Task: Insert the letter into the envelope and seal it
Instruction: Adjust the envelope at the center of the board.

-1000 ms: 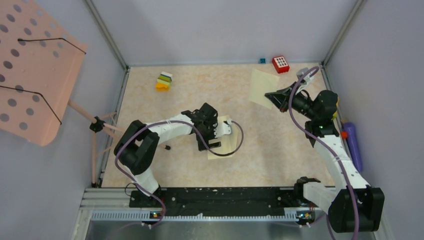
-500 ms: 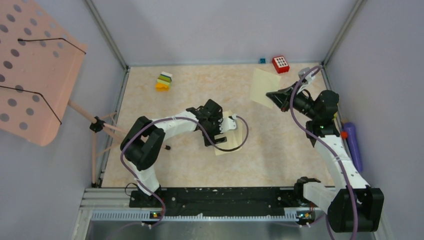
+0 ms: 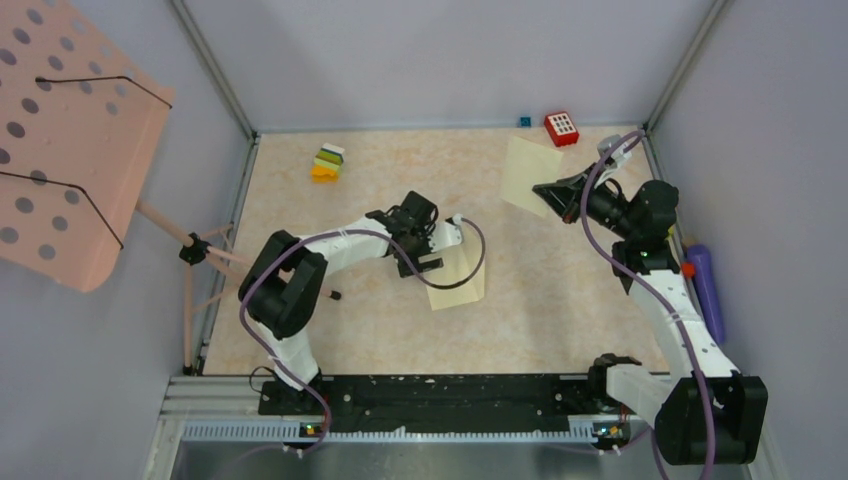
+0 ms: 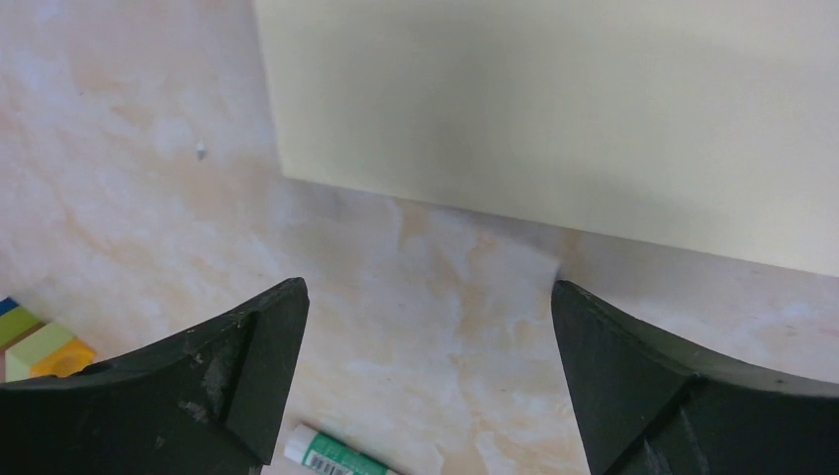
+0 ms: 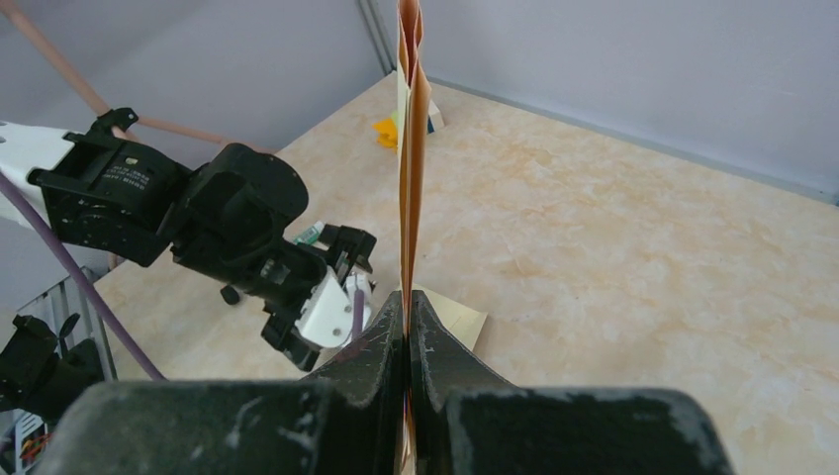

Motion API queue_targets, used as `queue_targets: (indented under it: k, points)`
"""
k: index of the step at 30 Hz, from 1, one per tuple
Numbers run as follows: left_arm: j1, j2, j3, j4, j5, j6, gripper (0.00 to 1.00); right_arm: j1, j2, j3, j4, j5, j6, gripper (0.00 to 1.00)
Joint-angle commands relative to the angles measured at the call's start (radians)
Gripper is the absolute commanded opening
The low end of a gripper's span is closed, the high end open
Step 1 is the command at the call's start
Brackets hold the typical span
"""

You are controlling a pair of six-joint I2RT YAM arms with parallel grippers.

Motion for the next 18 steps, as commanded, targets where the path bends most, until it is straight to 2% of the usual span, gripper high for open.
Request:
queue_targets:
  k: [1, 10, 18]
  points:
    - [0.024, 0.066, 0.045, 0.082, -0.156, 0.018, 0.98, -0.01, -0.021, 0.01, 0.037, -0.01, 0.009, 0.0]
    - [0.019, 0.187, 0.155, 0.09, -0.178, 0.009, 0.98, -0.01, -0.023, 0.011, 0.037, -0.012, 0.012, 0.0]
    - [-0.006, 0.215, 0.223, 0.074, -0.149, -0.011, 0.98, -0.01, -0.021, 0.012, 0.037, -0.013, 0.01, 0.0]
